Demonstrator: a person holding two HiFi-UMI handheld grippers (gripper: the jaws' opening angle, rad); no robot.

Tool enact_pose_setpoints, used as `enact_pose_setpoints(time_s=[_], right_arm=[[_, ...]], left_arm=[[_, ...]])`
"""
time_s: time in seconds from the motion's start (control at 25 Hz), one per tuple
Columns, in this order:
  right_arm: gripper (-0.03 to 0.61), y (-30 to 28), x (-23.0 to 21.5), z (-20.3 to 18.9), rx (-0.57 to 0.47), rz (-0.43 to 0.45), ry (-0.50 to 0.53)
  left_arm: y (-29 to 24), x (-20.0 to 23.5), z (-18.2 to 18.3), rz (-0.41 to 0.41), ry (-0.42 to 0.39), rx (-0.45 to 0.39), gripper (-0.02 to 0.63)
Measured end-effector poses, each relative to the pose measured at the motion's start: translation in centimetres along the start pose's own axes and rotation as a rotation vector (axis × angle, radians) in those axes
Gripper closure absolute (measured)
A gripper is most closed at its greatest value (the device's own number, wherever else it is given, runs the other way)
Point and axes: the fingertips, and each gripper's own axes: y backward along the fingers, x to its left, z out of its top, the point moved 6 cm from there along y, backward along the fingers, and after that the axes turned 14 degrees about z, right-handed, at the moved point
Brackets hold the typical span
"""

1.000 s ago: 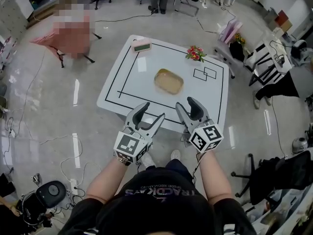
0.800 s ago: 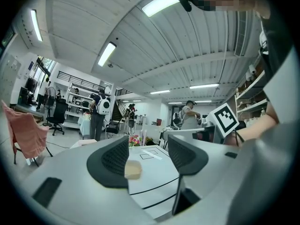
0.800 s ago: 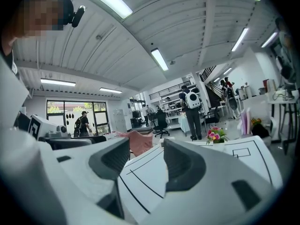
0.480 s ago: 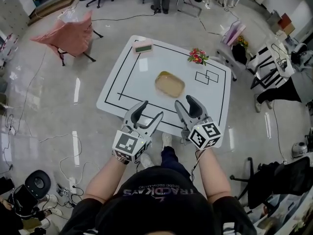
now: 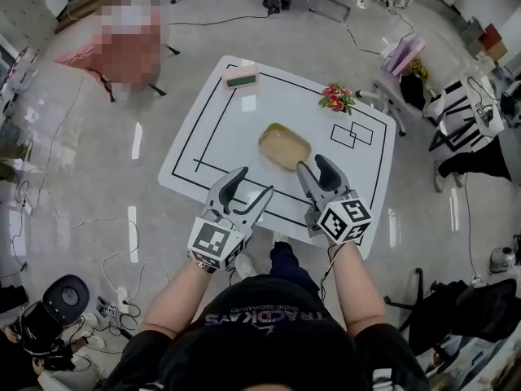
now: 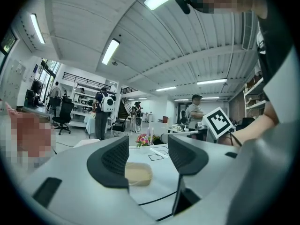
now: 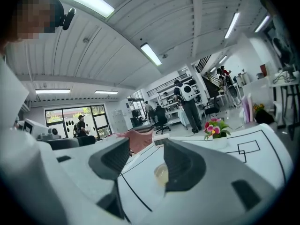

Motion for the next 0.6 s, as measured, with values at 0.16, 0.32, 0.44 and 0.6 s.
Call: enact_pose_setpoints(time_s=[0.16, 0.32, 0.44, 0.6], right_arm=[[0.367, -0.2, -2.2, -0.4, 0.011, -0.008, -0.04], [0.367, -0.2, -4.2, -1.1, 0.024, -0.01, -0.074], [0.367, -0.2, -5.7, -1.7, 0.033, -0.01, -0.107], [0.367, -0.3, -7.3, -2.6, 0.042, -0.015, -0.161]], left_arm=[[-1.7, -0.2, -0.3, 0.001, -0.002, 0.019, 0.356], [-3.3, -0.6, -1.0, 0.001, 0.005, 0.035, 0.356], [-4.5, -1.0, -1.5, -0.004, 0.009, 0.046, 0.356], [-5.8, -1.5, -2.0, -0.012, 0.01, 0.063, 0.356]])
